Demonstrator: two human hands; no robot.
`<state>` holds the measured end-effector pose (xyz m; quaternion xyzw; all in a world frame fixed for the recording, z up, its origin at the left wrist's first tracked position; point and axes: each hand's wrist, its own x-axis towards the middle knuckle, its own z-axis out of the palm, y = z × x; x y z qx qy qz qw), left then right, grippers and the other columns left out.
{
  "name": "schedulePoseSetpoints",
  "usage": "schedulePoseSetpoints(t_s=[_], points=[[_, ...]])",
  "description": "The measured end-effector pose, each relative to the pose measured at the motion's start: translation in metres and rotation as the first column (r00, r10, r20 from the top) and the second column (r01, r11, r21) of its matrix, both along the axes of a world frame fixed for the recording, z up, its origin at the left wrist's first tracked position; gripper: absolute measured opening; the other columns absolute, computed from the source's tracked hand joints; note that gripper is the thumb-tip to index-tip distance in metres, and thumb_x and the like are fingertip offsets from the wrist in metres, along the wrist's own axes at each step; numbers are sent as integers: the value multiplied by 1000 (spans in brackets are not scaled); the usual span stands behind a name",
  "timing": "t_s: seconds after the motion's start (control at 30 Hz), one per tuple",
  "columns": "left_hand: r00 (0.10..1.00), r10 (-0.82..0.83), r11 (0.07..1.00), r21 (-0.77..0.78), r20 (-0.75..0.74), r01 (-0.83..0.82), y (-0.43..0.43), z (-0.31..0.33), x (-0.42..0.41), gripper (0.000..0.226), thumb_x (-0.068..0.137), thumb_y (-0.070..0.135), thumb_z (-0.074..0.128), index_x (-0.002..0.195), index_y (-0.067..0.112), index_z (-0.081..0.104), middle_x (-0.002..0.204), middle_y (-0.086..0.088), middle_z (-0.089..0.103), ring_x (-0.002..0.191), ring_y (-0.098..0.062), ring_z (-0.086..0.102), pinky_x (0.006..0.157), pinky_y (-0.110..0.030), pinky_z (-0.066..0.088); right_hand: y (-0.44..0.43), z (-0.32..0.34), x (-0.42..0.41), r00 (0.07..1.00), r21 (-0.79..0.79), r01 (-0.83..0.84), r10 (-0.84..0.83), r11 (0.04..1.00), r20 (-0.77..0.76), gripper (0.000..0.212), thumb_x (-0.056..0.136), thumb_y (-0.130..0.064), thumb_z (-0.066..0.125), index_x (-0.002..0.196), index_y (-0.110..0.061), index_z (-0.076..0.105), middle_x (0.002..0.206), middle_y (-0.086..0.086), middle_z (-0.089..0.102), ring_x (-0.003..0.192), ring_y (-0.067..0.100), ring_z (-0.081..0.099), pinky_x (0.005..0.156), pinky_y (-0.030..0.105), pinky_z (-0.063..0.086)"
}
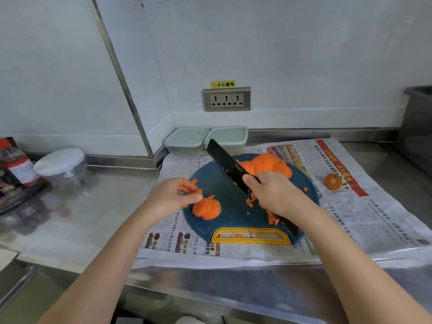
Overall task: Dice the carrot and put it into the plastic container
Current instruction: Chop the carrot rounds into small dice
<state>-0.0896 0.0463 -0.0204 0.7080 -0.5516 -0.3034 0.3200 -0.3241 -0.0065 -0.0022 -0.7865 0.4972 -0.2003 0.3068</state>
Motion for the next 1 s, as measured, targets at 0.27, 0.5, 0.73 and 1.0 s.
schedulePoseSetpoints(t_s=[0.27,0.5,0.73,1.0], points=[[998,46,991,-126,40,-40,24,-24,-18,53,80,21,75,129,10,56,119,-3,64,97,-5,58,80,-10,42,46,-7,16,951,24,-30,36,999,-308,41,104,-38,28,77,-11,43,73,6,49,56,19,49,40,19,36],[991,49,939,-345,125,-2,30,-40,-41,43,89,13,64,132,9,55,122,-3,63,109,-8,56,82,0,33,66,-27,34,915,-152,-51,-15,987,-404,44,105,-36,26,106,-4,56,106,15,61,99,32,60,65,30,34],[956,55,945,-324,287,43,27,-53,-51,64,89,23,65,145,13,37,139,-3,50,126,-19,46,101,-18,31,64,-24,26,935,-46,-38,19,998,-353,41,106,-28,20,117,-5,52,80,2,40,81,23,45,59,28,30],[944,86,914,-403,320,53,30,-54,-52,46,98,24,50,142,13,42,133,-8,45,117,-20,50,90,-9,28,73,-24,26,948,-4,13,-14,1000,-317,38,106,-22,19,126,-4,46,81,3,39,71,21,38,47,25,21]])
